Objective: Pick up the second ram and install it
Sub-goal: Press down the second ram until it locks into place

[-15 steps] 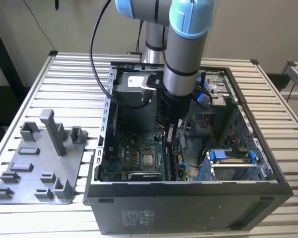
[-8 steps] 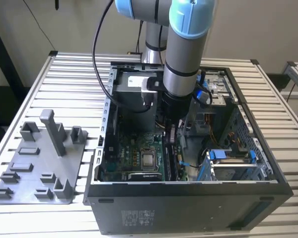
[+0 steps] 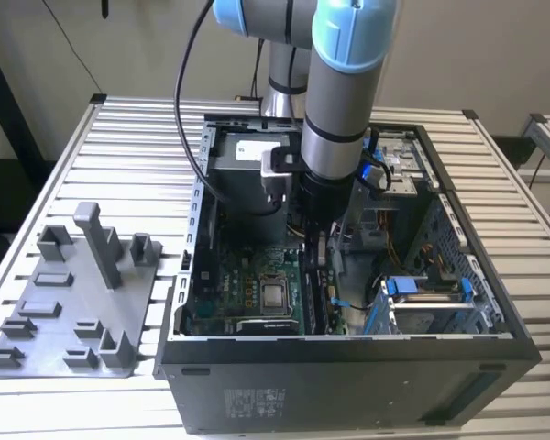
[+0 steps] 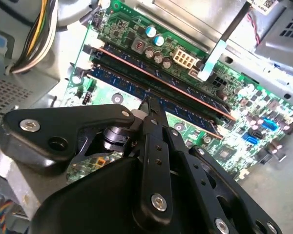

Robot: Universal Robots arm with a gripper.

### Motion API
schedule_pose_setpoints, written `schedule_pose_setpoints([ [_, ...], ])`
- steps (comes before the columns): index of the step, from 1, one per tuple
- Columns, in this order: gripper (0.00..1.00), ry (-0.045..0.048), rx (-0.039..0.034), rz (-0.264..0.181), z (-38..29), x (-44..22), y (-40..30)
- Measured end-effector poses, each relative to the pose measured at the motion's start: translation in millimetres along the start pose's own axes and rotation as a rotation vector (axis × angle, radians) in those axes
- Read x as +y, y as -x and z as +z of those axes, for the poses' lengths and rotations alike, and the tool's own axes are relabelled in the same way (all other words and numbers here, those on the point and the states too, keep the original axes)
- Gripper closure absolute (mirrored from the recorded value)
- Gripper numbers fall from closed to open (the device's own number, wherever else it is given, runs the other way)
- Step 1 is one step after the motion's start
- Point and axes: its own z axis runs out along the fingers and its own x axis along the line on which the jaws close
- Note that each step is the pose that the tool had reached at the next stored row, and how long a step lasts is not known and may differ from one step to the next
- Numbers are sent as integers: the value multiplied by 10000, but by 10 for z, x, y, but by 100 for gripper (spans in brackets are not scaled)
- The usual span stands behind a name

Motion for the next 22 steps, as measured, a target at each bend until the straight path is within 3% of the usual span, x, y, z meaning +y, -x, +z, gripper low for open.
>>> schedule_pose_setpoints([
  [15, 89, 0, 1, -175, 6, -5, -82],
  [22, 89, 2, 4, -175, 6, -6, -88],
])
